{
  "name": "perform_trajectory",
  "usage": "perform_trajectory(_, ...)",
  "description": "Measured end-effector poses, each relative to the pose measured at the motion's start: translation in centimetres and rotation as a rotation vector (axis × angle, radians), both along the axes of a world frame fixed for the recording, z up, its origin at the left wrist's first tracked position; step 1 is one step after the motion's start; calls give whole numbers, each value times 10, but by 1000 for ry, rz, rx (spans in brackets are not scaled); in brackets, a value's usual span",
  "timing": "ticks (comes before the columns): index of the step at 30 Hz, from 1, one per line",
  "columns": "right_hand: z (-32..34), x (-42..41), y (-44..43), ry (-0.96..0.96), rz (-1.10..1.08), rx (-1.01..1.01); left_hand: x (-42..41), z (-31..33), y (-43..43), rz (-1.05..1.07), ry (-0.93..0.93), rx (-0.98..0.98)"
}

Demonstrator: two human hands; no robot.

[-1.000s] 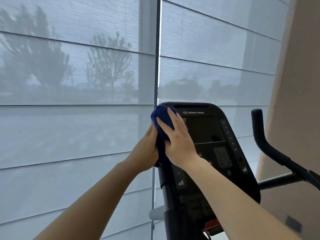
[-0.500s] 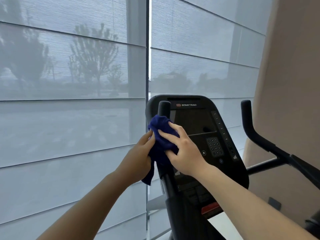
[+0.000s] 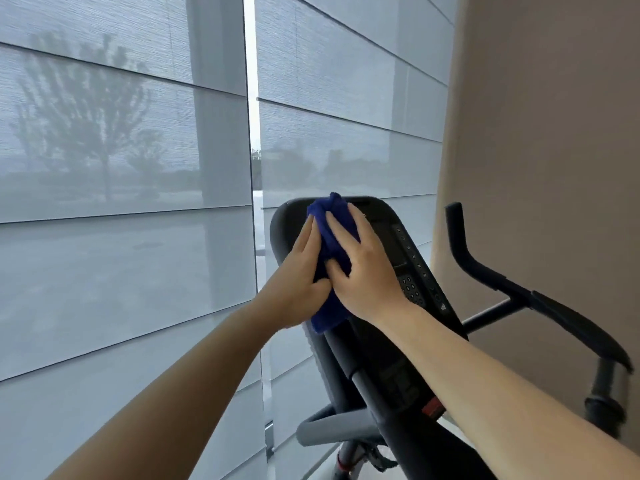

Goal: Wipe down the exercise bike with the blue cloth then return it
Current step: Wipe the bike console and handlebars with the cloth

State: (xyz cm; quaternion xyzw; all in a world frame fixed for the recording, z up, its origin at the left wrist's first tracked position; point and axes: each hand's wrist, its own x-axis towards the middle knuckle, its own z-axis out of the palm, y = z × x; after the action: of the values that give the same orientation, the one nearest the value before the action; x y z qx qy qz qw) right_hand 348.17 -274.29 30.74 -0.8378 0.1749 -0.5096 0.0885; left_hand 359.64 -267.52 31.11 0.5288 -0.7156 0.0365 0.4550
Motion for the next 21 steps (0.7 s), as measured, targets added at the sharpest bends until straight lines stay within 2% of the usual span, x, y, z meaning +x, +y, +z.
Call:
perform_trajectory(7, -26, 12, 14, 164, -226, -44, 20, -26, -6, -169, 29, 13)
perform_trajectory(12, -50, 1, 39, 277, -320, 58, 30, -59, 5, -231, -7, 72)
perform_trajectory(17, -53, -28, 60, 422, -365, 243, 27, -88, 24, -132, -173, 163)
perform_trajectory(21, -42, -58, 75, 509, -490, 185, 19, -95, 35, -52, -419, -2)
